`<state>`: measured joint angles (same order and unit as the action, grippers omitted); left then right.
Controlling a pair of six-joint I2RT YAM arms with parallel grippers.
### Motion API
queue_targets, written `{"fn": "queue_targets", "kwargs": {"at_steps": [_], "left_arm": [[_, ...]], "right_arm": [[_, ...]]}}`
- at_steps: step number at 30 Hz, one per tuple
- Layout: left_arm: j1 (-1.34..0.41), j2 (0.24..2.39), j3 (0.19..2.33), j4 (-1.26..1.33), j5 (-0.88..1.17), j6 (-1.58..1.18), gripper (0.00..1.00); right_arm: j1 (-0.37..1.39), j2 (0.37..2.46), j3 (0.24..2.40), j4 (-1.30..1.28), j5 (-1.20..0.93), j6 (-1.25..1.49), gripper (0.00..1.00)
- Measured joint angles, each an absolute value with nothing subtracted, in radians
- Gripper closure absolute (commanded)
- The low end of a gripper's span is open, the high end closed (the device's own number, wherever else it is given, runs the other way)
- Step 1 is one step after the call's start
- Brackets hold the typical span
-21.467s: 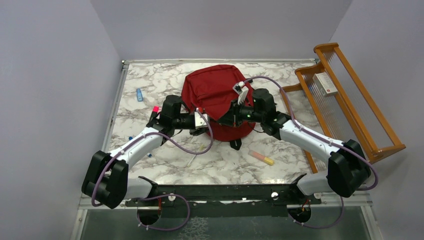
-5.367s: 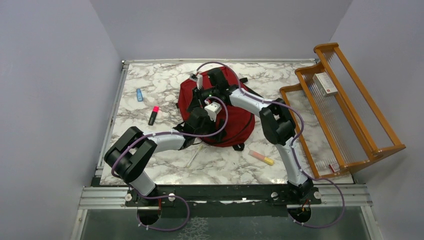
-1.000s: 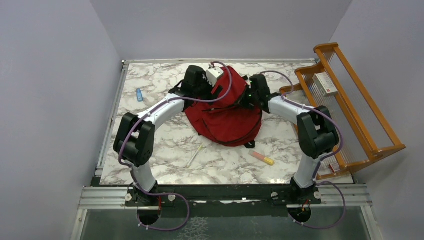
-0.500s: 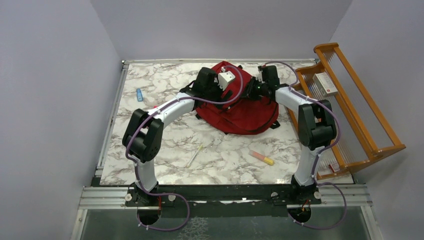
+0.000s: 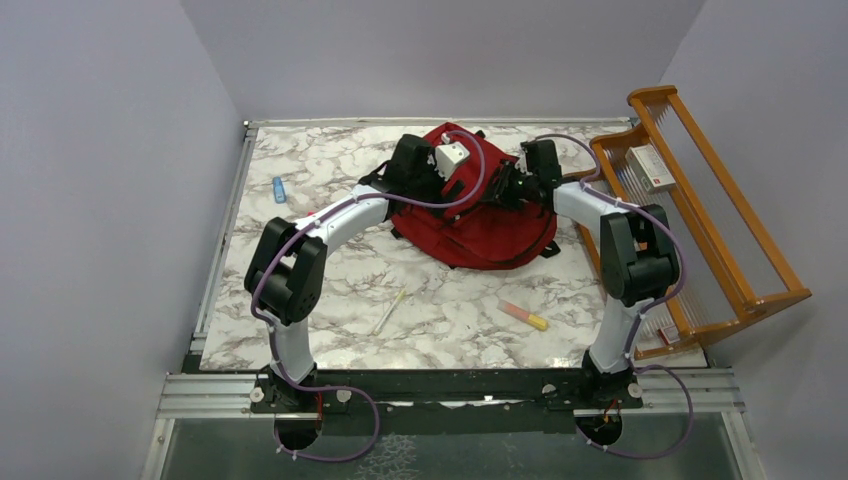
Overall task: Pack the student bag
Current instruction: Adjust the student bag at the center of the board.
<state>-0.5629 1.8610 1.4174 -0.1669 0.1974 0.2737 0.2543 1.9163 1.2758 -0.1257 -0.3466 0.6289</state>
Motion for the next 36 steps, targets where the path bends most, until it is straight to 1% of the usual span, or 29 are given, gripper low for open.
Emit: {"fn": "queue_targets", "kwargs": {"at_steps": [1,5,10,15,20,24,29,36], "left_arm": [[-0.563,1.861,1.417,-0.167,0.197,0.274,0.16],[-0.563,1.861,1.417,-0.167,0.197,0.270,0.16],[-0.563,1.871,1.435,-0.167,0.199,0.250,0.17],[-0.566,1.905,1.486,-0.167,0.203,0.224,0.17],[-0.606,1.997,1.585,-0.170,0.197,0.221,0.17],[-0.649,2.074,1.654,-0.191,0.183,0.228,0.14],[-0.696,2.146,1.710,-0.217,0.111,0.249,0.13],[-0.723,2.224,1.788,-0.229,-0.039,0.276,0.14]], "right_arm": [[0.254,1.908,1.265,-0.122,-0.344,0.632,0.86],[0.254,1.887,1.237,-0.113,-0.328,0.654,0.89],[0.254,1.872,1.200,-0.071,-0.318,0.671,0.99],[0.254,1.872,1.167,-0.041,-0.310,0.683,0.99],[0.252,1.872,1.145,-0.018,-0.301,0.700,0.99],[0.241,1.872,1.124,0.006,-0.304,0.726,0.99],[0.220,1.876,1.114,0.020,-0.339,0.753,0.99],[0.208,1.876,1.098,0.042,-0.355,0.767,0.99]]}}
